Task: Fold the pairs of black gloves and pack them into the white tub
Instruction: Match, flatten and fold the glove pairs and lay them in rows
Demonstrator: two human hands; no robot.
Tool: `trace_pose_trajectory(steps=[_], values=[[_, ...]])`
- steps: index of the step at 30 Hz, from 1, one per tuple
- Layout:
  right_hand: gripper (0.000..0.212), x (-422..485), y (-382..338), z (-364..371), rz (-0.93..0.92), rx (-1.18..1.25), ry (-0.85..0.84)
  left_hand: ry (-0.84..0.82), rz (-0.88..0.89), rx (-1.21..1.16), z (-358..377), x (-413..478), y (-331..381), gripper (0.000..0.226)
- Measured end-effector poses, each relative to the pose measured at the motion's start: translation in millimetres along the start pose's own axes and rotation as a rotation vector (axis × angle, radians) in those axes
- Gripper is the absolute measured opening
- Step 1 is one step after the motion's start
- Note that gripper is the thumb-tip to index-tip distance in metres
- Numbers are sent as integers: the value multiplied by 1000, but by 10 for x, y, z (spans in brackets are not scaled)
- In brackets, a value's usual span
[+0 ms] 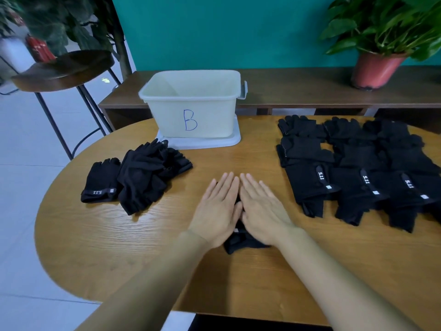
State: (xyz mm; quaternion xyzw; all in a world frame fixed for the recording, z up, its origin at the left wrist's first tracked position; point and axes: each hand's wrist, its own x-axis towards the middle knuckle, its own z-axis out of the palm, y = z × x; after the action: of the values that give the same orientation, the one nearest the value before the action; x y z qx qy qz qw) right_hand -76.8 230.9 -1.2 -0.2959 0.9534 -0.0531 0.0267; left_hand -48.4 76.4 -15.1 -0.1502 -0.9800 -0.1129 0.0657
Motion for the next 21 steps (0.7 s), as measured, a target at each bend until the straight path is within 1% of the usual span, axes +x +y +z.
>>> trace_pose_trajectory(steps=[1, 3, 6, 9, 12, 16, 17, 18, 19, 21], values=[[64, -8, 6, 55, 2, -14, -80, -72, -22, 8, 68, -40, 5, 74], [75, -30, 45, 149, 16, -26, -119, -140, -45, 42, 145, -122, -20, 81], [73, -9, 121, 189, 66, -11, -158, -176, -42, 103, 155, -166, -101, 93], [77, -5, 121, 173, 118, 29, -162, -192, -42, 146, 126, -199, -192, 103], [76, -27, 120, 172, 144, 81, -146, -220, -27, 202, 81, -249, -275, 105], [78, -85, 181, 156, 206, 126, -135, -269, -65, 277, -16, -357, -446, 105], [77, -127, 198, 144, 220, 166, -124, -247, -68, 267, -47, -410, -491, 104], [77, -177, 214, 131, 228, 220, -89, -184, -59, 252, -83, -464, -521, 101], [78, -234, 229, 115, 228, 276, -30, -106, -41, 233, -110, -516, -532, 98], [81, -352, 244, 82, 200, 344, 139, 32, 30, 185, -157, -580, -456, 91]])
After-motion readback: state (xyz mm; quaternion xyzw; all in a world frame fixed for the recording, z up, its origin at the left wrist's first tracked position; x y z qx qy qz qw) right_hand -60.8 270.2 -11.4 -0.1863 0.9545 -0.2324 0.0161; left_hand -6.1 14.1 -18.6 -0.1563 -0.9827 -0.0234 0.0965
